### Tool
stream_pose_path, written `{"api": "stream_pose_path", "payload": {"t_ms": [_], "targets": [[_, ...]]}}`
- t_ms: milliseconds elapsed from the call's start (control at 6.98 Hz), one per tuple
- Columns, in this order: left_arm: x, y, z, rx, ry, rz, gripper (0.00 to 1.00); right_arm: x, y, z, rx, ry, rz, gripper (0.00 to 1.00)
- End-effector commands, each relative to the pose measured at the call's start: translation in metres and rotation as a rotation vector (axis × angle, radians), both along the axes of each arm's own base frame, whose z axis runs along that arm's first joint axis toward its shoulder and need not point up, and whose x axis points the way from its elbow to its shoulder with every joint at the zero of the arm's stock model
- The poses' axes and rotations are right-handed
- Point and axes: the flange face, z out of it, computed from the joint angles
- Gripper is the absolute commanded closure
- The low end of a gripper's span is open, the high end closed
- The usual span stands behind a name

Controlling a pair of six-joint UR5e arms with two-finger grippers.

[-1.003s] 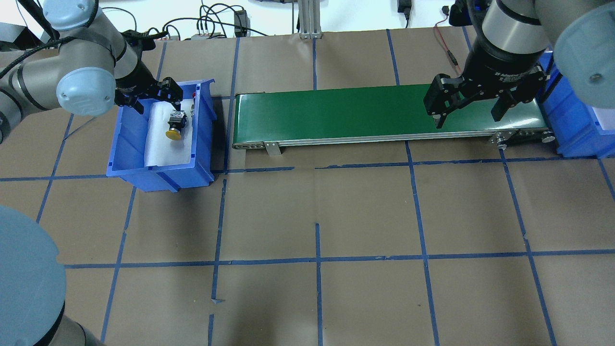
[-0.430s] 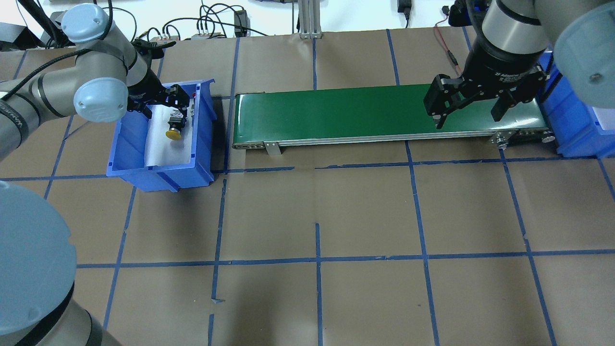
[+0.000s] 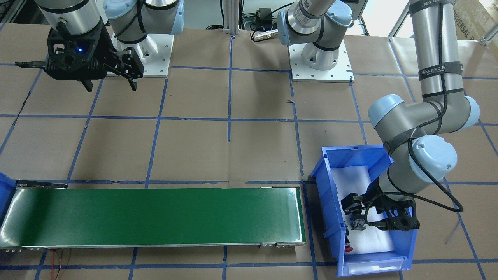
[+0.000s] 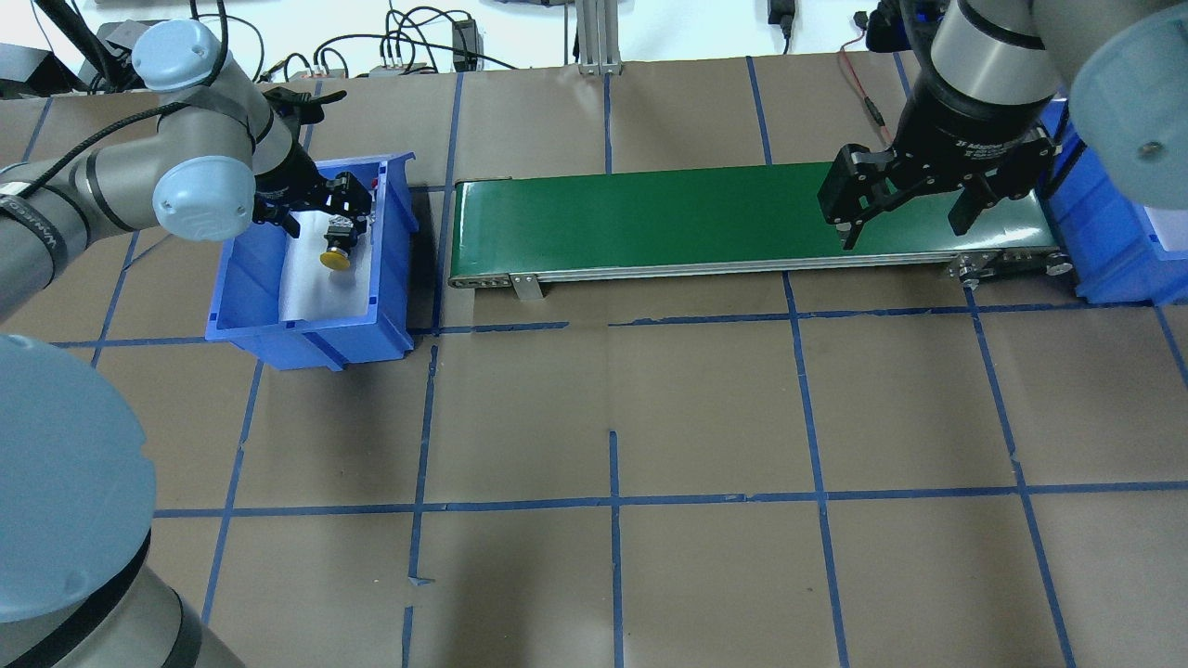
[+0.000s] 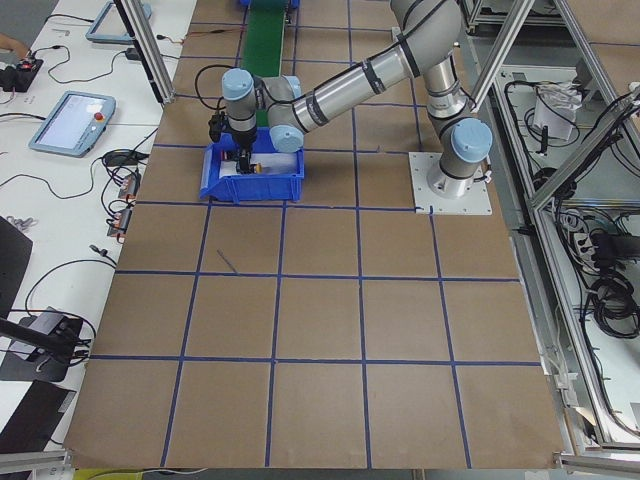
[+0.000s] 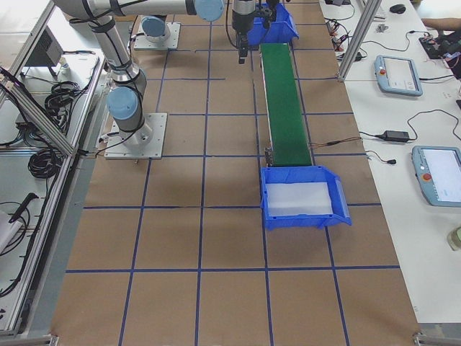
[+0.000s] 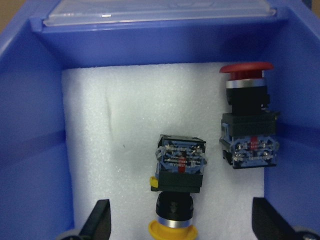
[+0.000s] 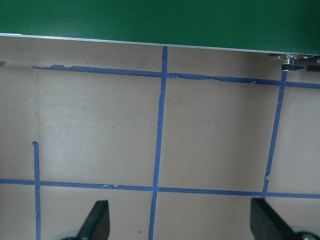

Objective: Transport two buttons from left to right
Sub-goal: 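Lower the left gripper and close it on the yellow-capped button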

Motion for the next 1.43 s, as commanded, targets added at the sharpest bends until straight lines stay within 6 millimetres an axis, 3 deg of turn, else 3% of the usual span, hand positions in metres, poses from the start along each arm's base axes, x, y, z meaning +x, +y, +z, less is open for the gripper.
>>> {"api": "stream_pose_path", "payload": {"t_ms": [0, 143, 287, 430, 860, 1147, 1290], "targets": [[0.0, -0.002, -0.011, 0.007, -0.002, -0.016, 0.04, 0.0, 0.0, 0.0, 0.0, 0.0, -0.001, 0.0], [0.0, -0.002, -0.013, 0.009, 0.0, -0.013, 0.18, 0.0, 0.0, 0.0, 0.0, 0.0, -0.001, 0.0], [0.001, -0.002, -0.013, 0.011, 0.001, -0.009, 0.49, 0.0, 0.0, 0.0, 0.0, 0.0, 0.0, 0.0], [0.004, -0.002, -0.013, 0.01, 0.003, -0.005, 0.69, 0.0, 0.0, 0.0, 0.0, 0.0, 0.0, 0.0], [0.005, -0.003, -0.009, 0.002, 0.0, -0.005, 0.75, 0.0, 0.0, 0.0, 0.0, 0.0, 0.0, 0.0], [0.001, 0.004, 0.027, -0.029, -0.019, -0.007, 0.75, 0.0, 0.0, 0.0, 0.0, 0.0, 0.0, 0.0], [-0.003, 0.017, 0.067, -0.025, -0.021, -0.007, 0.75, 0.0, 0.0, 0.0, 0.0, 0.0, 0.0, 0.0]]}}
